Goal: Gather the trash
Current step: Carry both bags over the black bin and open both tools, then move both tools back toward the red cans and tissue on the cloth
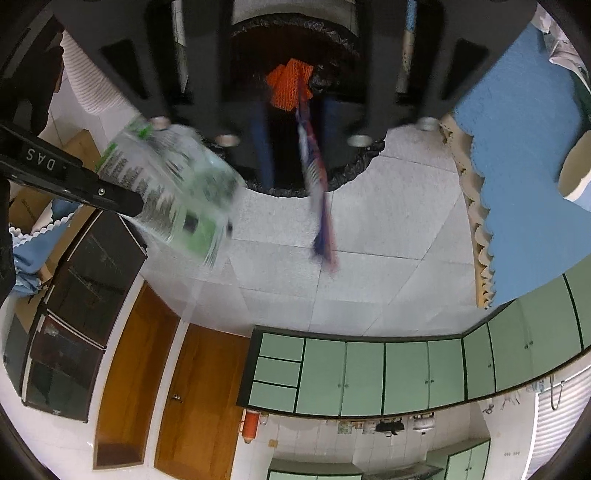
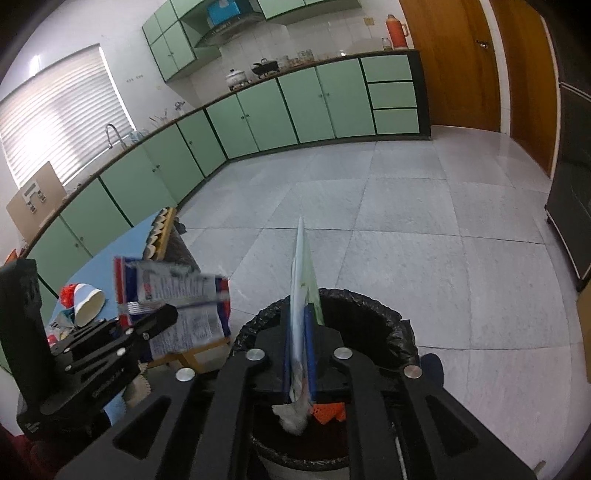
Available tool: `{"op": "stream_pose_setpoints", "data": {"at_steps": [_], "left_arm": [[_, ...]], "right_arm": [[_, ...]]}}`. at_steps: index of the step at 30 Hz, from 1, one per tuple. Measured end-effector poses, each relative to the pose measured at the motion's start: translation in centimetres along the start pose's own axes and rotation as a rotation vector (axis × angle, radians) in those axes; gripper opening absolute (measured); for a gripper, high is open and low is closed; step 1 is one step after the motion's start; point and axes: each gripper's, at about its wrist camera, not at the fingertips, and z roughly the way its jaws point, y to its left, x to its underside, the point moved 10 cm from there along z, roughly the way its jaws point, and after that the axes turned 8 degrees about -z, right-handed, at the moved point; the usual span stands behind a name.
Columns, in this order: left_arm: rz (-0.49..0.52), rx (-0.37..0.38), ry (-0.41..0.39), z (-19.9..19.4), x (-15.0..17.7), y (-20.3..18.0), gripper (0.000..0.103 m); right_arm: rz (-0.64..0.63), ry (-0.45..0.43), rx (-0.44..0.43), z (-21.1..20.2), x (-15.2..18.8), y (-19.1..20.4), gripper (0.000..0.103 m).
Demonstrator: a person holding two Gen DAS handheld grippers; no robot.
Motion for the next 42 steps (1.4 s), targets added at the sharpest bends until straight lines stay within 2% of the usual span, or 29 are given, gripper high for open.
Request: {"op": "stream_pose_setpoints", "data": {"at_steps": [2,7,11,16,19,25,29,35,42], "left_arm": [[0.002,-0.001,0.007,0.1,0.1,-0.1,0.032],[-0.004,0.003,0.013,-0.1,-0.3,-0.1,0.047],[-0.014,0.008,0.007,-0.7,-0.4,-0.1,0.06],[-0.063,0.038,-0.009,-2.5,-1.1,0.6,0.064],[-0.098,0.056,-0.046,-4.6,-2.4,1.4,0.066],[-0.111,0.03,-0.135,-9.1,-4.6,3.1,0.069],[-0.112,-0.02,-0.192,-12.3,-5.2,5.2,0.071],[-0.117,-0.153,-0.3,-17.7,-4.9,8.9,0.073],[-0.146,-0.324,-0.389,-23.4,-2.7,14.3,0.073]], "right_arm": [[-0.003,0.0,0.007,0.1,-0.2,0.0,0.02],[0.0,-0.014,0.019,-0.2,-0.3,-0.1,0.039],[0.001,-0.031,0.033,-1.0,-0.6,-0.3,0.049],[-0.008,-0.065,0.058,-2.4,-1.5,-0.1,0.063],[-0.019,-0.09,0.07,-3.3,-2.1,0.4,0.07],[-0.049,-0.139,0.068,-5.3,-3.4,2.4,0.081],[-0.07,-0.168,0.052,-6.3,-4.0,4.2,0.085],[-0.114,-0.227,-0.02,-7.2,-4.1,8.9,0.087],[-0.209,-0.287,-0.129,-6.7,-3.5,16.9,0.087]]}}
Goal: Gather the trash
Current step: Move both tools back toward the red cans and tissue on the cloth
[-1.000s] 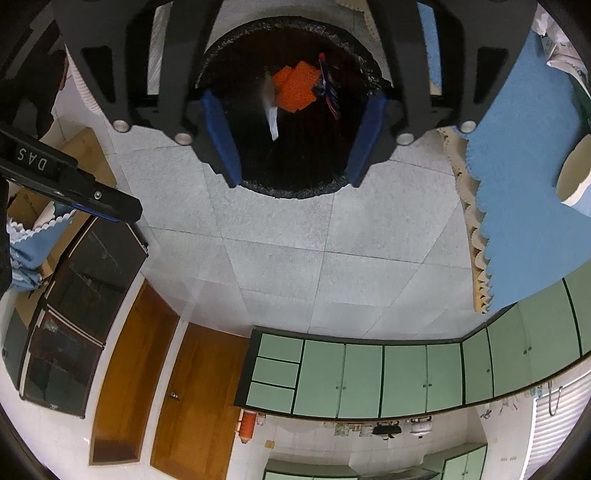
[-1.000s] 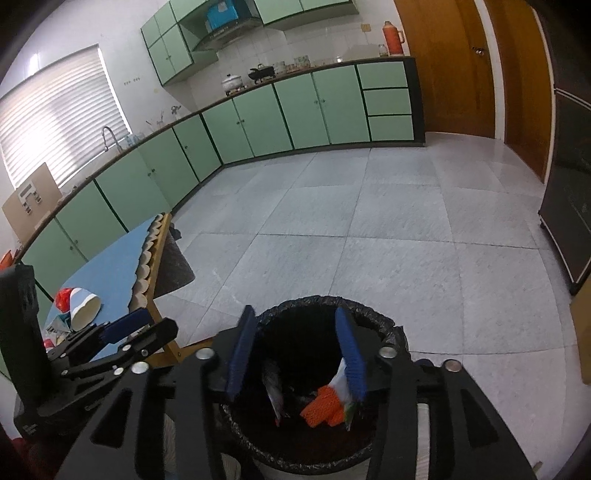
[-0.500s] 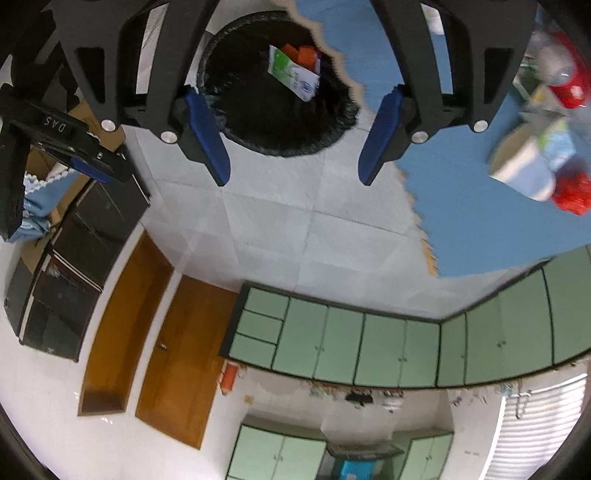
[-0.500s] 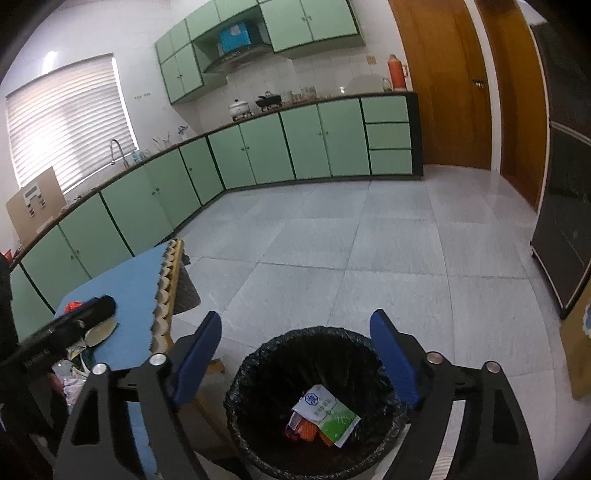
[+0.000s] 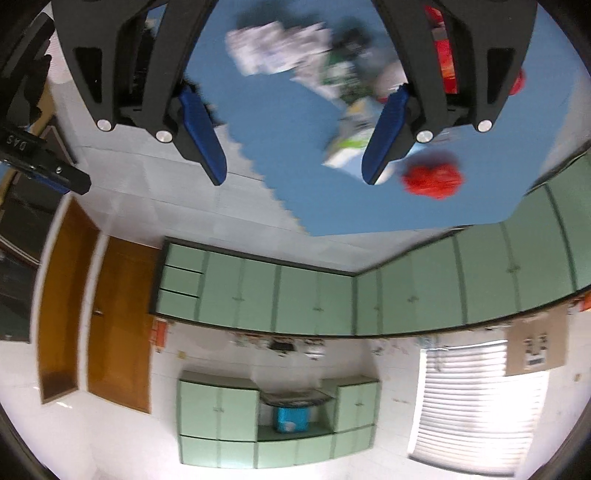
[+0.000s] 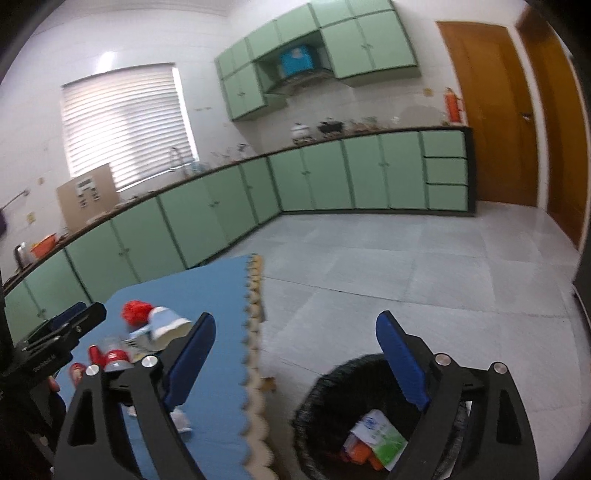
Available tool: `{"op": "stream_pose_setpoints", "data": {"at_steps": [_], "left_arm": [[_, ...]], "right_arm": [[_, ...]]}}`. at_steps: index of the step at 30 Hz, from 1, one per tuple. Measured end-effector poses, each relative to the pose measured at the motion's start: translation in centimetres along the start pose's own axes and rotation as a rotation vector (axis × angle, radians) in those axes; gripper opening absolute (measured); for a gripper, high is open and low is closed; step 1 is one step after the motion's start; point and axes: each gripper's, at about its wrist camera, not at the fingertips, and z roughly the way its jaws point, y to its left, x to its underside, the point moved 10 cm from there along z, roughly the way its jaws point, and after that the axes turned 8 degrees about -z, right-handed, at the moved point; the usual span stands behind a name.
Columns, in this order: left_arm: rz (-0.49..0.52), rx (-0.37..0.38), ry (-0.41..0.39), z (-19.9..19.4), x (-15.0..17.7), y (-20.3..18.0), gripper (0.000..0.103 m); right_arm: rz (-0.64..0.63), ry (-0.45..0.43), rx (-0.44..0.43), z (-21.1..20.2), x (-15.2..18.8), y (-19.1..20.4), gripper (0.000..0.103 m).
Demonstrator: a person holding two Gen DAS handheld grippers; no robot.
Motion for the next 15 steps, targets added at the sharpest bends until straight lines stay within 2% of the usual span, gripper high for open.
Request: {"op": "stream_pose_setpoints", "data": {"at_steps": [9,15], "left_arm": [[-0.029,-0.194,-0.033,-4.0,2.0,8.8,0.074],[-0.051,-0.255,-0.028,-5.5,4.3,12.7,0.074]], "right_arm": [[-0.117,-0.011,-0.134,2.1,2.4,9.9,0.087],[-0.169,0.015,-0.2,3.0,5.0,14.0,0.086]]}}
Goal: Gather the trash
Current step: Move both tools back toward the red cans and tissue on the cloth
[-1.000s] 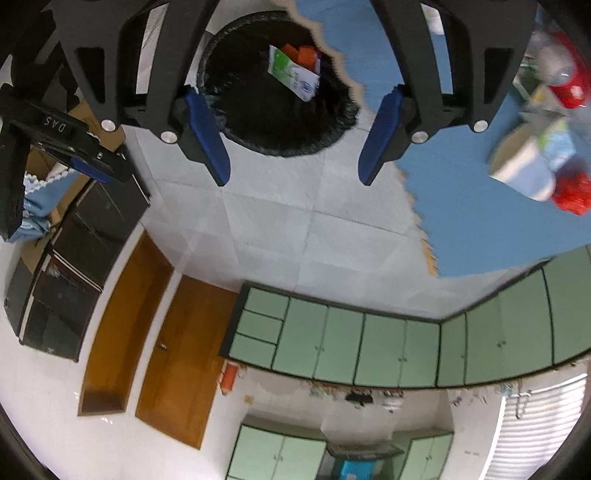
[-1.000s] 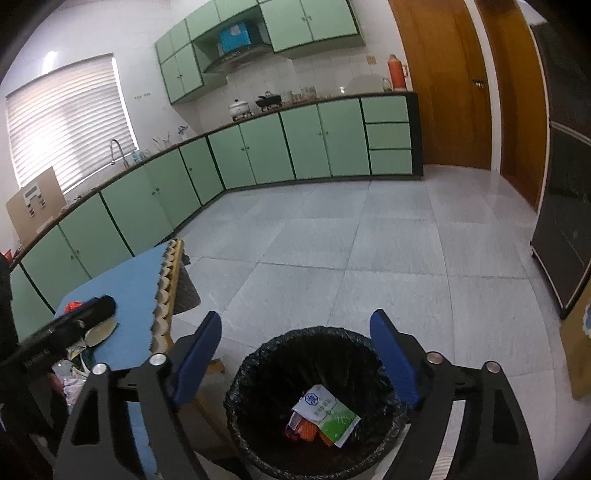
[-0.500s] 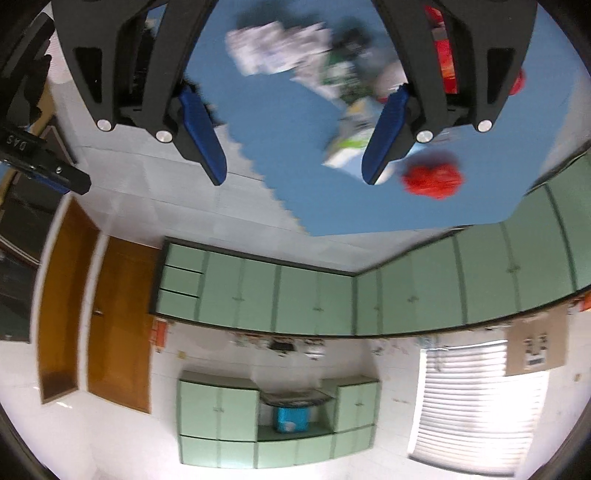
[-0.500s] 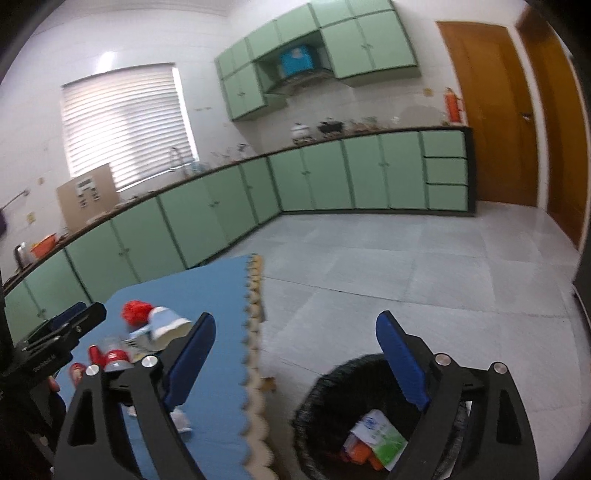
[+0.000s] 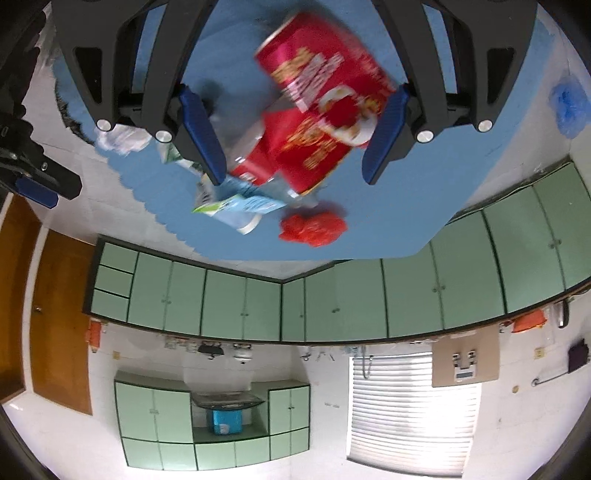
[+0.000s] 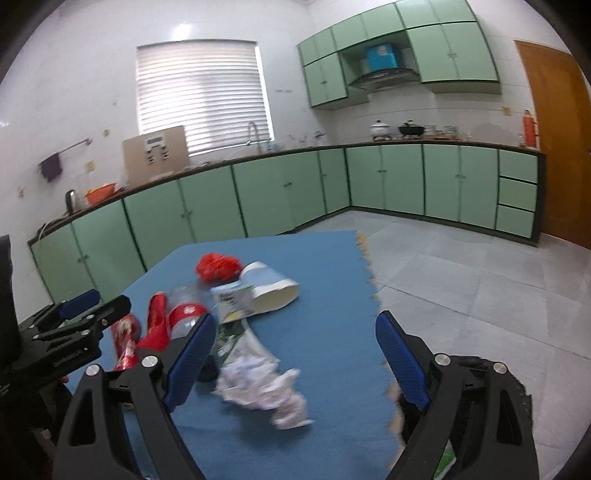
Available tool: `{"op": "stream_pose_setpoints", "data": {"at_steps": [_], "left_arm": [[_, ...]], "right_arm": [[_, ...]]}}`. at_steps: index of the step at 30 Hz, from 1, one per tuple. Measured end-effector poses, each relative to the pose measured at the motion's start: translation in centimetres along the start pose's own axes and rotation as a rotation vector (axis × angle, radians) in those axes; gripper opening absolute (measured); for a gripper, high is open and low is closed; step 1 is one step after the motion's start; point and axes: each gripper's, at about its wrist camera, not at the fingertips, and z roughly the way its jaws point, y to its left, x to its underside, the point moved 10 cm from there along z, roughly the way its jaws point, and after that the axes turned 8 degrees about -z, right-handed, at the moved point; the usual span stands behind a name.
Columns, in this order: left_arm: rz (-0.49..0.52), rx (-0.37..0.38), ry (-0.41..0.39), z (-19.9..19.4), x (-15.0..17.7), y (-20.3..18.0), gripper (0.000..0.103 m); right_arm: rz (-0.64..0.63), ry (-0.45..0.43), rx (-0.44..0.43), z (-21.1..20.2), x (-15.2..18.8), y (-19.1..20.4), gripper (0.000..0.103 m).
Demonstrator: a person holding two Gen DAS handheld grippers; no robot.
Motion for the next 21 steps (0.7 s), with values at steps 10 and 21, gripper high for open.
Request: {"op": "stream_pose_setpoints", "data": {"at_steps": [10,21], "left_arm": [[0.0,-0.03,-0.006,-0.5,2.3,2.3,0.074],[-0.002,0.001,0.022,-0.4,4.4,1.4,0.08]], "right_arm": [[-0.015,0.091,-0.028,2.6,4.0,2.2,0.075],[-0.064,0.157,-0.078,3.6,5.8,3.9,0.039]]}}
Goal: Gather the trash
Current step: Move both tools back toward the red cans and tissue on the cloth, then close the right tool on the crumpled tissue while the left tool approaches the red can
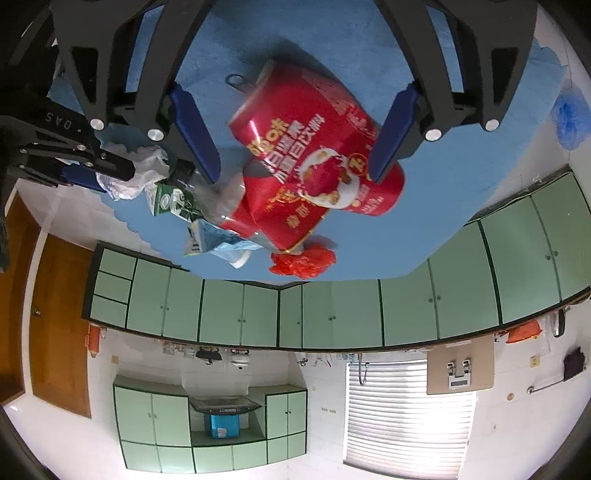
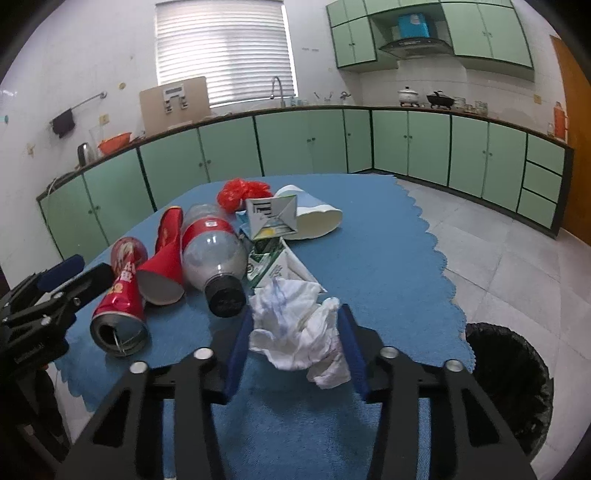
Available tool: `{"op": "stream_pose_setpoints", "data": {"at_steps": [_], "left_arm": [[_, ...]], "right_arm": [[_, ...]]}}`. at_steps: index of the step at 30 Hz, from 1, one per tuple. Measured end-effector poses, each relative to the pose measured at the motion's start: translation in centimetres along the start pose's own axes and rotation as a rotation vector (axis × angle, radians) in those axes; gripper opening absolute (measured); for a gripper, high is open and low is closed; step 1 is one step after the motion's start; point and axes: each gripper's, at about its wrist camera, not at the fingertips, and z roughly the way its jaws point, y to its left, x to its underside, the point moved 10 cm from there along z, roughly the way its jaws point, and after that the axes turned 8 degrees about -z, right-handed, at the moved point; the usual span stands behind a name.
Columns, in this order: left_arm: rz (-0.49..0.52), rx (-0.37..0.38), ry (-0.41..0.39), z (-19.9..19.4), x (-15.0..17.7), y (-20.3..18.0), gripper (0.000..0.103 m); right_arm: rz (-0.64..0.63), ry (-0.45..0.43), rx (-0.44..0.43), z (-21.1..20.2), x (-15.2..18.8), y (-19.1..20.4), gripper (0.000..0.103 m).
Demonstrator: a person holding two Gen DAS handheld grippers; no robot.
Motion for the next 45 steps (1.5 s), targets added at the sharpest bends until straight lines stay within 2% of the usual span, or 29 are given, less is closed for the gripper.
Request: {"op": "stream_pose_setpoints", "data": {"at_steps": [2,9,14,23,29,35,39,42,45], "left_arm": [[0.007,-0.016,0.012,0.5,0.3,-0.1,0.081],[-0.008,-0.065,0.063,2.2,1.5,1.0,0.083],[0.003,-0.083,0.06,2.0,1.7,1.8,0.083],[-0.101,-0.166,0.061,0.6,0.6,6.3,0.083],[-0.118,-0.14,0.086,1.4,-0.4,5.4,0.083],[-0.068,-0.196,0.131,3.7,-0.3,4.0,0.084],[-0.072,-0.212,0.1,3.6,-0.1,4.0,0.084],[-0.081,-0.228,0.103,3.3,0.2,4.8,0.084],[-0.112,-0.244,0.144,3.5,1.1,6.4,0.084]], "right_arm": [[-0.001,0.001,-0.004,0.0,0.0,0.0,0.035],[0.006,0.002,-0.011,-0.2,-0.3,0.0,0.034],[0.016,0.008,-0.014,-0.1,-0.4,-0.1,0.034],[0.024,-0.001,-0.034,-0.2,-1.1,0.2,0.034],[0.03,0.0,-0.033,-0.1,-1.6,0.3,0.033],[0.052,-0.001,-0.03,-0.1,-1.6,-0.2,0.033],[0.062,0.002,-0.03,-0.1,-1.4,-0.5,0.033],[0.064,0.003,-0.032,0.0,-1.3,-0.5,0.033],[0.062,0.004,-0.036,0.0,-1.3,-0.4,0.033]]}}
